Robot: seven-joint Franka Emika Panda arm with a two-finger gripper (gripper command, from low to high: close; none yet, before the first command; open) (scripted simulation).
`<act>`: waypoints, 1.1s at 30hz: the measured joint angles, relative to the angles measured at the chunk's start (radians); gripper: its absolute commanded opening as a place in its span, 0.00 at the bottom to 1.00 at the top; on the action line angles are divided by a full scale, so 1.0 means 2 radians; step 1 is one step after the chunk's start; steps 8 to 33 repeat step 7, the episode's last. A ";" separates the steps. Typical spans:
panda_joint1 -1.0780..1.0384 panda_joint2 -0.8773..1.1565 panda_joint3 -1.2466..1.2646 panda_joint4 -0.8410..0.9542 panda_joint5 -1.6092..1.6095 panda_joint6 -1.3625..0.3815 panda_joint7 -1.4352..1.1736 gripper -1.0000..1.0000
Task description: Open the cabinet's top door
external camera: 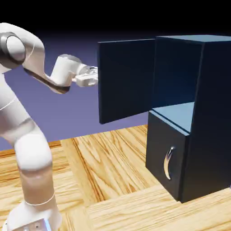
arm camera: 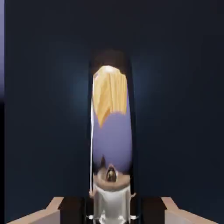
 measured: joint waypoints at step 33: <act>-0.007 0.127 0.048 0.095 -0.004 -0.138 0.059 0.00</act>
